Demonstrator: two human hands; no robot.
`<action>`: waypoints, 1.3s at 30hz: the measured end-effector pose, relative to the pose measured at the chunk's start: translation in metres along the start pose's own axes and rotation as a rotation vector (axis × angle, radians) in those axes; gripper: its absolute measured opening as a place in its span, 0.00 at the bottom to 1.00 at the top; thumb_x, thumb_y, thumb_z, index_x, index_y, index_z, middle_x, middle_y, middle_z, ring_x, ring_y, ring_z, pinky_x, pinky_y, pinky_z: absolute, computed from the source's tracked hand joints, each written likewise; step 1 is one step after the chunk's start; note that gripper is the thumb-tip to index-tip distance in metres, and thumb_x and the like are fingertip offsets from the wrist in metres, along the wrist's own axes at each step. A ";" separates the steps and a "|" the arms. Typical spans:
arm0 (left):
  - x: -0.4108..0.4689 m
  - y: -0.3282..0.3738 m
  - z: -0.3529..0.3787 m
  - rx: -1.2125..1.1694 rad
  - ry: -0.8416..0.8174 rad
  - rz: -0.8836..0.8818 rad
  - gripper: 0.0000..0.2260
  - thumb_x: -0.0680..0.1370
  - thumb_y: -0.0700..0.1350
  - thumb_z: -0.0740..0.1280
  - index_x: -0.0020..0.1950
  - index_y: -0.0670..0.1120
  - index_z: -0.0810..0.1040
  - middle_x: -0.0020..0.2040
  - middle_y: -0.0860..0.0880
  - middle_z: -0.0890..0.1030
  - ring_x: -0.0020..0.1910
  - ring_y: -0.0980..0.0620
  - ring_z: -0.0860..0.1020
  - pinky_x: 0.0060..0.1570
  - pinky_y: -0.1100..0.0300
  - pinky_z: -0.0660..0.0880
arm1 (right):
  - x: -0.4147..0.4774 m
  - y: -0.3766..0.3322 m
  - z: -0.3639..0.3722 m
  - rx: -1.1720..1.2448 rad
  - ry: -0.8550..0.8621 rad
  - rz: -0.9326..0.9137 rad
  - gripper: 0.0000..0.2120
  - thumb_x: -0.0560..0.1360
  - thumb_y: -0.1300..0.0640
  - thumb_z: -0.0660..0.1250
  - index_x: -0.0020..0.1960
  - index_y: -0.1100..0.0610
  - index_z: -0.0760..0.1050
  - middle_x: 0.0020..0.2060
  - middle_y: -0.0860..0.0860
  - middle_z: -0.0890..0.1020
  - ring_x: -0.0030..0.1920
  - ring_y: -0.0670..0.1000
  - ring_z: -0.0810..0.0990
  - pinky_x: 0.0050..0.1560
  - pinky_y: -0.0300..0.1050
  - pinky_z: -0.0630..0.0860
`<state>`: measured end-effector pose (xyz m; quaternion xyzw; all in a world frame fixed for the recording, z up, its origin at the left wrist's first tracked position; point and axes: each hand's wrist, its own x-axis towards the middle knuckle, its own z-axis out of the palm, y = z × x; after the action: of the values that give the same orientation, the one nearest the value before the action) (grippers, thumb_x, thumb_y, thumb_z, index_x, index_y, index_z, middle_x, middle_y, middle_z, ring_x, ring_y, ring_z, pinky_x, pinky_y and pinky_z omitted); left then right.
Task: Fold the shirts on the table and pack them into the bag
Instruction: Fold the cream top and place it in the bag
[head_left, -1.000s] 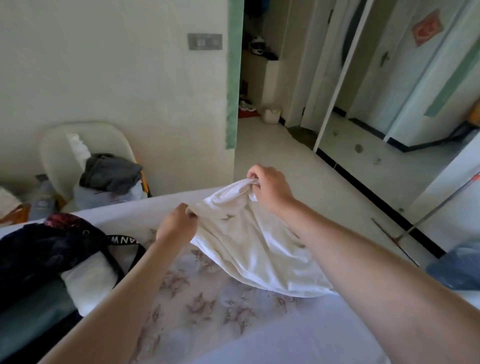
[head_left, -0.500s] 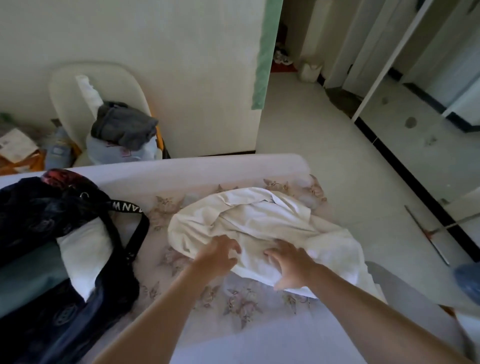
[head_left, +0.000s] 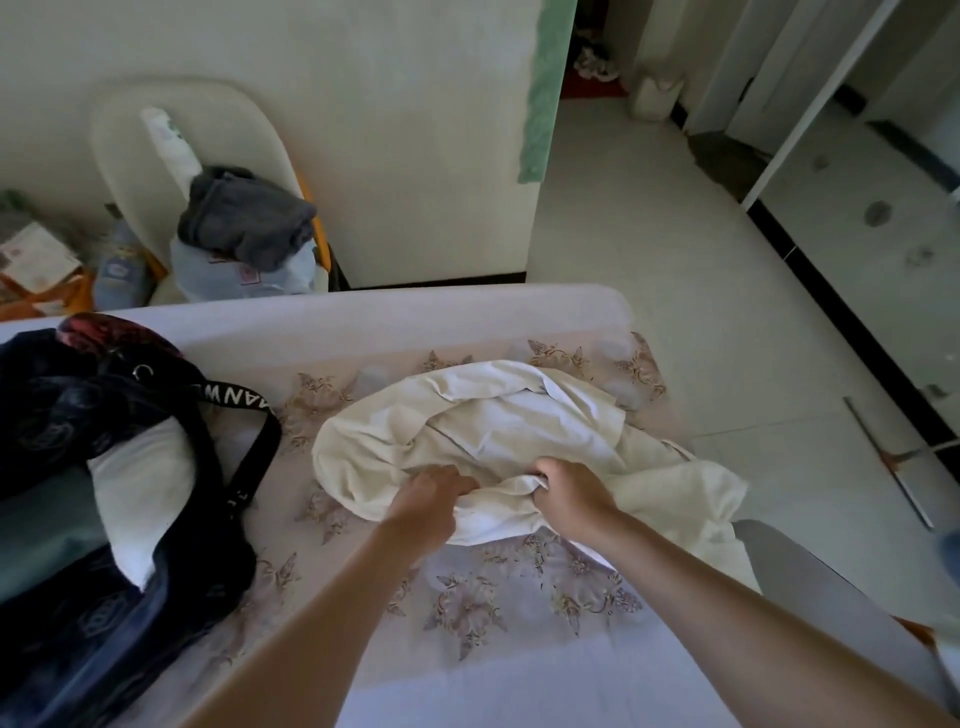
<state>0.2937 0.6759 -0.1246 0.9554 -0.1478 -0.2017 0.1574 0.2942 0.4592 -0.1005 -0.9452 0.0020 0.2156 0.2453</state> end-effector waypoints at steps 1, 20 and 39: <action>-0.004 -0.008 -0.005 0.005 -0.017 -0.013 0.24 0.75 0.32 0.62 0.64 0.55 0.79 0.57 0.50 0.78 0.60 0.47 0.75 0.61 0.54 0.73 | -0.003 -0.010 0.001 0.042 -0.059 0.004 0.11 0.76 0.58 0.61 0.55 0.50 0.79 0.49 0.49 0.83 0.50 0.52 0.81 0.46 0.45 0.75; -0.135 -0.071 0.020 0.207 -0.194 -0.208 0.34 0.75 0.64 0.61 0.78 0.62 0.52 0.81 0.51 0.43 0.79 0.43 0.42 0.71 0.35 0.39 | -0.037 -0.096 0.084 -0.494 -0.232 -0.346 0.33 0.78 0.46 0.62 0.80 0.46 0.54 0.80 0.52 0.56 0.79 0.53 0.55 0.76 0.53 0.54; -0.079 -0.051 0.019 -0.342 0.305 -0.517 0.18 0.78 0.36 0.60 0.68 0.42 0.66 0.65 0.42 0.71 0.61 0.41 0.73 0.53 0.51 0.74 | 0.034 -0.120 0.044 -0.605 0.036 -0.595 0.19 0.76 0.67 0.60 0.64 0.56 0.76 0.64 0.55 0.75 0.62 0.59 0.74 0.59 0.53 0.71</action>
<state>0.2277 0.7454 -0.1325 0.9401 0.1604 -0.1116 0.2794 0.3206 0.5886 -0.0934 -0.9376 -0.3299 0.1100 0.0085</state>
